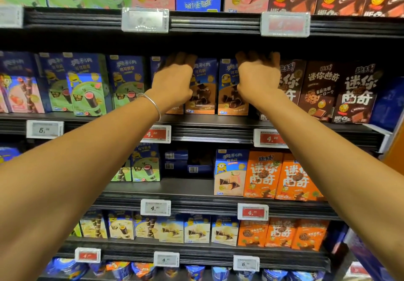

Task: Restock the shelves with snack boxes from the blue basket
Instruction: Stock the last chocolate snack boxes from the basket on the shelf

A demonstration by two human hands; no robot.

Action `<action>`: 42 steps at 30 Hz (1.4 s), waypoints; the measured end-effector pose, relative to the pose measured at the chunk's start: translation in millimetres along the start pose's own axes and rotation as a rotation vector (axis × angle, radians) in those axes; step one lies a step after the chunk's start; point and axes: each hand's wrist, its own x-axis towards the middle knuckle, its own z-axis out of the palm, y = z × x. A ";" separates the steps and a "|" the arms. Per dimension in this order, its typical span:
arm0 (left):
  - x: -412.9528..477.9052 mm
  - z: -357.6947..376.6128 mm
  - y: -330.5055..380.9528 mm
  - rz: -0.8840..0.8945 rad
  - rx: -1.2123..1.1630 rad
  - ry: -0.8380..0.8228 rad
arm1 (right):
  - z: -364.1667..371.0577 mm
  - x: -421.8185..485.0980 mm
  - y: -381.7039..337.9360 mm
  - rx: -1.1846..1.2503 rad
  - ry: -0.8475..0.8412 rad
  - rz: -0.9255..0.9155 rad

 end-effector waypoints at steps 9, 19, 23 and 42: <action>4.5 5.4 -2.7 -0.008 0.002 -0.097 | 12.0 4.1 -6.2 0.051 -0.057 0.009; 2.3 -13.6 -1.6 -0.116 -0.479 -0.091 | 0.5 -25.0 -16.6 0.895 0.167 0.109; -24.2 -28.9 -2.8 -0.104 -0.611 -0.018 | -6.0 -57.0 -17.9 1.181 0.231 0.128; -582.1 120.4 9.9 -1.508 -1.291 -0.656 | 76.5 -570.4 -140.9 1.436 -0.954 1.340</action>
